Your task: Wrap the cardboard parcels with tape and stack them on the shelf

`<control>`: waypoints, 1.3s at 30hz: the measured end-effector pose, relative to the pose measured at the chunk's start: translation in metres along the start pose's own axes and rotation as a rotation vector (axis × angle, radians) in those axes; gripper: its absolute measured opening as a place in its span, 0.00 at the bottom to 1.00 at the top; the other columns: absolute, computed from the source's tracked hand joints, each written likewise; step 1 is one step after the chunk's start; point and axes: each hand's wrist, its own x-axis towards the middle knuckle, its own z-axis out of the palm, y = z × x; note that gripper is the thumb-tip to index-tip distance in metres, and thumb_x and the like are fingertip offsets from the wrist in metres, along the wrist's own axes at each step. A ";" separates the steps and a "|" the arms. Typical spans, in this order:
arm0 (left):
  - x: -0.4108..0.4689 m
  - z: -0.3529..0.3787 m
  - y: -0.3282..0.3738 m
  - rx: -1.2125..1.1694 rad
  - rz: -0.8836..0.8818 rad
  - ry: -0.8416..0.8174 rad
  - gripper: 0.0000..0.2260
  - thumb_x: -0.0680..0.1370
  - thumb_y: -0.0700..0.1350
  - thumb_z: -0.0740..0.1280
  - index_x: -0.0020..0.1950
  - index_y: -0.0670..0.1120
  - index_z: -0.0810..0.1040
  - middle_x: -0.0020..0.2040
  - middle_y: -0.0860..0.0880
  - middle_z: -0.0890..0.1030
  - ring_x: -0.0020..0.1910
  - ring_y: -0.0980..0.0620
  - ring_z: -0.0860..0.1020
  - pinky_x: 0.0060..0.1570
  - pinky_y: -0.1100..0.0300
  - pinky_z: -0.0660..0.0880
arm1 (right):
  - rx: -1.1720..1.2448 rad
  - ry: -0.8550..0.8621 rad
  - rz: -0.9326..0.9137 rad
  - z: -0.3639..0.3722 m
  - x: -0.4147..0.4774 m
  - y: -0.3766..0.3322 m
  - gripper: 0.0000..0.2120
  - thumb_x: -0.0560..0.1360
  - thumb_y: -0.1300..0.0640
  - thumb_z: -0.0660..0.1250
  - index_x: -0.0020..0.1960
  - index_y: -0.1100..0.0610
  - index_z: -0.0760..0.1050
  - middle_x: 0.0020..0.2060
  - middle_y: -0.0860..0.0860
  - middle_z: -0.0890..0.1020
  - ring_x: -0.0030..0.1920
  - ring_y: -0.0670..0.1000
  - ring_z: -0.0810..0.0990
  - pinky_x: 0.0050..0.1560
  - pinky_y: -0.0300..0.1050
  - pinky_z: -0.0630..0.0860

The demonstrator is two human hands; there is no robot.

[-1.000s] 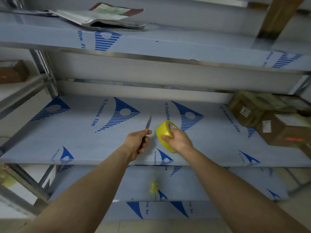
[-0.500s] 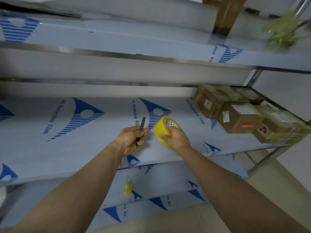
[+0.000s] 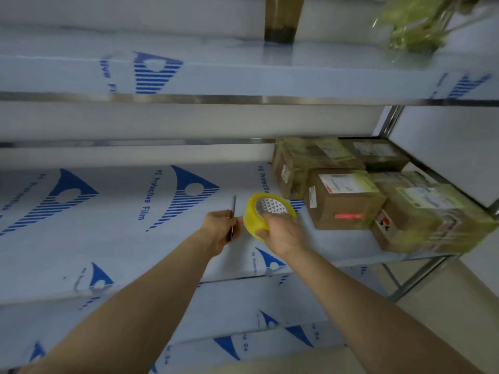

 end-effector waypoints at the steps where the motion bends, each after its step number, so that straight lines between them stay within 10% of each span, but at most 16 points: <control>1: 0.001 0.015 -0.004 0.023 0.012 0.039 0.08 0.78 0.30 0.63 0.41 0.40 0.73 0.37 0.42 0.74 0.32 0.49 0.71 0.35 0.59 0.74 | -0.019 -0.004 -0.027 -0.002 0.000 0.014 0.25 0.79 0.50 0.62 0.73 0.53 0.63 0.65 0.57 0.75 0.63 0.59 0.72 0.62 0.49 0.66; 4: 0.007 0.047 -0.011 0.127 0.042 0.173 0.07 0.77 0.29 0.61 0.48 0.38 0.76 0.34 0.43 0.73 0.30 0.48 0.70 0.26 0.62 0.68 | -0.083 -0.001 -0.088 -0.004 0.005 0.046 0.26 0.79 0.50 0.62 0.74 0.55 0.62 0.67 0.55 0.73 0.65 0.58 0.71 0.66 0.48 0.62; 11: 0.014 0.071 -0.028 0.191 -0.031 0.313 0.14 0.75 0.26 0.59 0.32 0.39 0.68 0.32 0.44 0.68 0.36 0.46 0.69 0.42 0.57 0.70 | -0.210 0.056 -0.123 0.007 0.019 0.072 0.18 0.79 0.58 0.61 0.68 0.59 0.67 0.63 0.56 0.76 0.64 0.56 0.71 0.67 0.48 0.62; 15: 0.022 0.077 -0.030 0.069 -0.040 0.371 0.09 0.77 0.28 0.60 0.52 0.38 0.76 0.38 0.41 0.74 0.32 0.48 0.75 0.38 0.59 0.75 | -0.251 0.074 -0.099 0.009 0.026 0.077 0.18 0.78 0.60 0.61 0.67 0.60 0.68 0.62 0.57 0.77 0.64 0.57 0.72 0.66 0.49 0.63; 21: 0.040 0.079 -0.038 0.278 -0.038 0.418 0.13 0.77 0.31 0.61 0.37 0.44 0.77 0.40 0.43 0.75 0.42 0.44 0.73 0.45 0.57 0.71 | -0.129 -0.004 -0.082 0.012 0.027 0.083 0.22 0.77 0.52 0.65 0.68 0.56 0.66 0.65 0.54 0.74 0.66 0.56 0.69 0.68 0.48 0.62; 24: 0.050 0.081 -0.038 0.349 -0.023 0.422 0.09 0.78 0.34 0.62 0.51 0.41 0.81 0.51 0.40 0.79 0.51 0.41 0.78 0.52 0.53 0.74 | -0.025 0.042 -0.071 0.011 0.020 0.087 0.29 0.74 0.47 0.66 0.71 0.55 0.63 0.68 0.54 0.70 0.69 0.56 0.64 0.69 0.48 0.60; 29: 0.061 0.083 -0.041 0.567 0.010 0.386 0.12 0.77 0.35 0.61 0.35 0.41 0.75 0.35 0.43 0.76 0.38 0.43 0.77 0.39 0.56 0.73 | -0.017 0.083 -0.106 0.009 0.010 0.099 0.25 0.77 0.52 0.63 0.73 0.47 0.62 0.67 0.50 0.70 0.68 0.54 0.65 0.67 0.47 0.60; 39: 0.044 0.088 -0.055 0.625 0.064 0.328 0.12 0.79 0.40 0.63 0.35 0.45 0.72 0.41 0.43 0.76 0.42 0.46 0.73 0.45 0.57 0.70 | 0.046 -0.032 -0.206 0.009 0.003 0.111 0.24 0.79 0.60 0.60 0.73 0.46 0.64 0.68 0.50 0.70 0.68 0.53 0.64 0.65 0.47 0.67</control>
